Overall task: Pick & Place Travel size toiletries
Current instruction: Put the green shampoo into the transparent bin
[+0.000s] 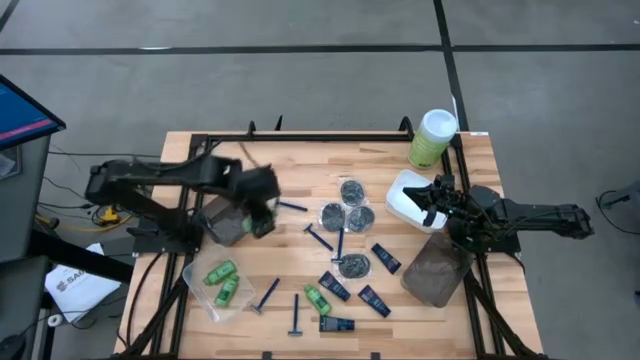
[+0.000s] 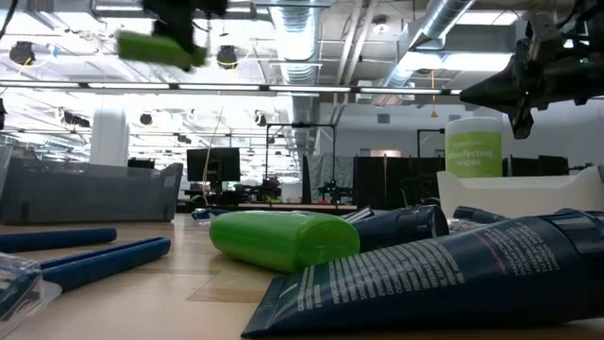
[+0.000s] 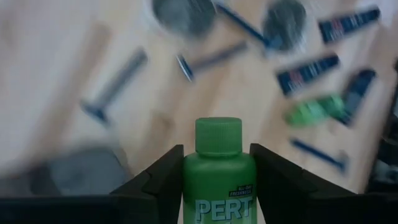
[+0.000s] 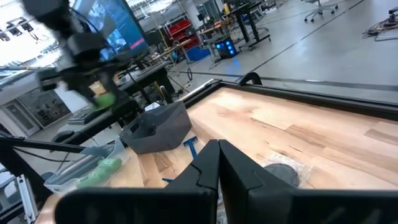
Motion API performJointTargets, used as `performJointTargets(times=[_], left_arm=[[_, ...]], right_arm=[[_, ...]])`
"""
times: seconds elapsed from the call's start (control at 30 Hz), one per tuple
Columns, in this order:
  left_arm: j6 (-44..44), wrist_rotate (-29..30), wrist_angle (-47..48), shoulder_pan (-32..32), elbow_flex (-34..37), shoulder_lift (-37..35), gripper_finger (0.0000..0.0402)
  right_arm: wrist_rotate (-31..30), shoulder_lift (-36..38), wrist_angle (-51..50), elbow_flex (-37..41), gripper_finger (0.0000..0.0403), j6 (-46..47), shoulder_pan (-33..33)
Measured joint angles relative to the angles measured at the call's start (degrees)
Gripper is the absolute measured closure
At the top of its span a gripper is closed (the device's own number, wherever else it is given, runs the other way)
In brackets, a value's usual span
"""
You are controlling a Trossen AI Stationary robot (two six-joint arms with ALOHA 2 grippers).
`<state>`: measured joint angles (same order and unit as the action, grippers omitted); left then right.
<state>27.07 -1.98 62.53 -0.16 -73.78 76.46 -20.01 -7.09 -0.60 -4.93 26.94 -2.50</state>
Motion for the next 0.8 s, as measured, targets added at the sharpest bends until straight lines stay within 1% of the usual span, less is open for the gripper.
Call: performJointTargets(times=[0.2, 0.37, 0.5, 0.67, 0.8], left_arm=[[17.2, -0.2, 6.9, -12.6, 0.0, -2.3, 0.024], [30.7, -0.4, 8.0, -21.8, 0.0, -2.1, 0.0241], [39.9, -0.1, 8.1, -27.7, 0.0, -0.6, 0.0237], [46.9, 0.0, 8.0, -33.4, 0.0, 2.7, 0.0242], [49.4, 0.3, 7.7, -35.8, 0.0, 6.4, 0.0238]], right_arm=[[0.0, 0.0, -0.8, 0.0, 0.0403, 0.0, -0.3], [0.0, 0.0, -1.2, 0.0, 0.0403, 0.1, -0.3], [0.0, 0.0, -1.2, 0.0, 0.0403, 0.1, -0.3], [0.0, 0.0, -1.5, 0.0, 0.0403, 0.1, -0.3], [0.0, 0.0, -2.1, 0.0, 0.0403, 0.1, -0.3]])
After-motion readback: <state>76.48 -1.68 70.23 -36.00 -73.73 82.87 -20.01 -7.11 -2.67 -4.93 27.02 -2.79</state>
